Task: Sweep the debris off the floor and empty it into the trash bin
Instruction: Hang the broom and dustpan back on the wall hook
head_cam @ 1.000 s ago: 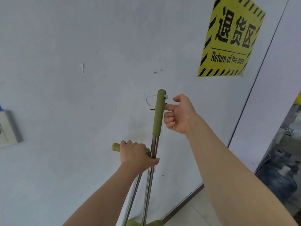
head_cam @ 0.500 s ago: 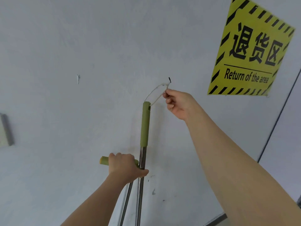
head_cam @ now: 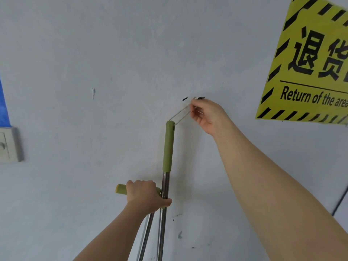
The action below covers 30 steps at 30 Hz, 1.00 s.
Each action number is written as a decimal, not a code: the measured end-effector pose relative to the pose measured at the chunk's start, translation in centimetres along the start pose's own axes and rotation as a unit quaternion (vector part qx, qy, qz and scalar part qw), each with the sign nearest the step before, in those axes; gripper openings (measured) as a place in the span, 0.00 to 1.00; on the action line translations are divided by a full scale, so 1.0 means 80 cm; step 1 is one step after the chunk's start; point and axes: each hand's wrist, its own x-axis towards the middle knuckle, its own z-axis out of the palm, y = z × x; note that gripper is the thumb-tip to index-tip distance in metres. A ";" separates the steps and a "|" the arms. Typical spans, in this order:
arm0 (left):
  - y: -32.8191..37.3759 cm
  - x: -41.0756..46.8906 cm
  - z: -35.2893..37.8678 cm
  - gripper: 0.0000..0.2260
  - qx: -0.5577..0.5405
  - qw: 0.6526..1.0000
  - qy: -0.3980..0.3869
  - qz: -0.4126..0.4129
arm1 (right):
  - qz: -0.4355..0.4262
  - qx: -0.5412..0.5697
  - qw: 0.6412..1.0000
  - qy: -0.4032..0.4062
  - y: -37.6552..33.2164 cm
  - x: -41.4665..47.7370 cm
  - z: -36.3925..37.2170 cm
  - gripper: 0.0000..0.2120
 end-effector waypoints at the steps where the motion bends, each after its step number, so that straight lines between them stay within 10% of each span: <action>1: 0.000 0.001 0.000 0.26 0.001 1.000 0.001 -0.004 | -0.014 -0.026 1.000 0.004 -0.001 0.003 0.000 0.04; 14: -0.001 0.013 0.007 0.25 -0.013 0.998 -0.019 -0.052 | -0.199 -0.352 0.899 0.165 0.029 0.024 0.007 0.02; 30: 0.010 0.014 0.063 0.29 -0.023 0.996 -0.070 -0.052 | -0.141 -0.265 0.946 0.121 0.074 0.007 -0.011 0.05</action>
